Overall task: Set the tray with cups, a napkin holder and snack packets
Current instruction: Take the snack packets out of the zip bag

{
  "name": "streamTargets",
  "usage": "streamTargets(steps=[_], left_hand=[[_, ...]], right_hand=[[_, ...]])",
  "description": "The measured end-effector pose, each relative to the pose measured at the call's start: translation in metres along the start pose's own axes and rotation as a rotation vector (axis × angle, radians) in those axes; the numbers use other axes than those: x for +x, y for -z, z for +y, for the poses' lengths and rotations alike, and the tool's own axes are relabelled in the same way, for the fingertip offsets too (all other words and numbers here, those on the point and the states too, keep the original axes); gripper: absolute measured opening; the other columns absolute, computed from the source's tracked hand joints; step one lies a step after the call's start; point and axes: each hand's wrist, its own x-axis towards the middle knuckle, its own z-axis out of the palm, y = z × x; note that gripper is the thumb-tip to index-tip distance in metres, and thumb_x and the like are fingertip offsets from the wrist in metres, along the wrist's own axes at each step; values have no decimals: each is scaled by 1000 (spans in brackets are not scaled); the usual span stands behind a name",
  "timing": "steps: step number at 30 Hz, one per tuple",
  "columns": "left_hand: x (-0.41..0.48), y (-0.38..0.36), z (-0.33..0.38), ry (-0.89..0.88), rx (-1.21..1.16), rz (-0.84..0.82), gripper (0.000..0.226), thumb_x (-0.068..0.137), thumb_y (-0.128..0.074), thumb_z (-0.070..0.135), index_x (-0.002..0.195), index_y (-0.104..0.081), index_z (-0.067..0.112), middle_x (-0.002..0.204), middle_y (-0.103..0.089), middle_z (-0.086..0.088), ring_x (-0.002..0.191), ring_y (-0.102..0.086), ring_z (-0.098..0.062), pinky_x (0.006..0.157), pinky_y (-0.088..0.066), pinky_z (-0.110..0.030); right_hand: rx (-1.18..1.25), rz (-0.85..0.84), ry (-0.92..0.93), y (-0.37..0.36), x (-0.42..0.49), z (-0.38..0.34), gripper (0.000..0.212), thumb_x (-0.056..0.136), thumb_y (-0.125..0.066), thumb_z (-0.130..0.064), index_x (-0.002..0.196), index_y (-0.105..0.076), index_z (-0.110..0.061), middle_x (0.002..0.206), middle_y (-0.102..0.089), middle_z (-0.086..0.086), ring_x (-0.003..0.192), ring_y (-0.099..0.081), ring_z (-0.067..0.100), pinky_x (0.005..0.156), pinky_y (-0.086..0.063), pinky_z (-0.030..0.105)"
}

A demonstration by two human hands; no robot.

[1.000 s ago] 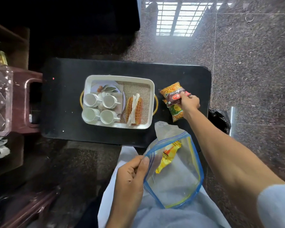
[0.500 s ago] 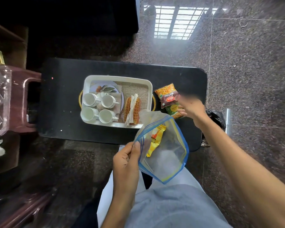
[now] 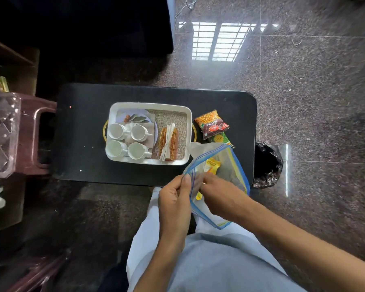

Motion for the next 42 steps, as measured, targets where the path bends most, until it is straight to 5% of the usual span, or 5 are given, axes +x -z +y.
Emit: streamTargets(steps=[7,22,31,36,42], left_hand=[[-7,6,6,23,35,-26,31,106,-53,28,92,-81,25,99,-81,-10,104,-75,-36,98,-56,-60],[-24,9,11,-184,403,90,28,104,-54,24,97,-77,8,75,-67,4,68,-59,-7,59,-43,-4],[-13,28,18,-231,423,102,33,105,-55,21,75,-68,25,60,-63,18,60,-54,2,60,-43,-11],[5,40,22,79,-14,-87,30,105,-53,18,102,-78,1,102,-78,-18,92,-66,-28,90,-53,-46],[17,49,25,200,-31,-185,33,104,-52,20,94,-84,17,97,-82,-8,87,-74,-15,83,-60,-31]], right_hand=[[-547,-143,12,-57,36,15,78,102,-47,-28,158,5,-11,166,-4,21,150,-9,47,115,-19,68],[-560,12,118,0,19,-17,11,95,-45,-9,87,-52,-14,90,-64,10,81,-62,31,74,-46,40],[-433,358,351,41,-28,-24,27,93,-47,-15,116,-60,-17,91,-66,2,73,-60,26,70,-50,39],[-274,373,357,81,-42,-13,24,91,-61,-29,113,-68,-23,90,-72,-3,80,-66,27,70,-52,39],[34,464,219,108,-55,8,29,86,-71,-32,114,-74,-22,100,-77,-1,84,-73,25,65,-58,39]])
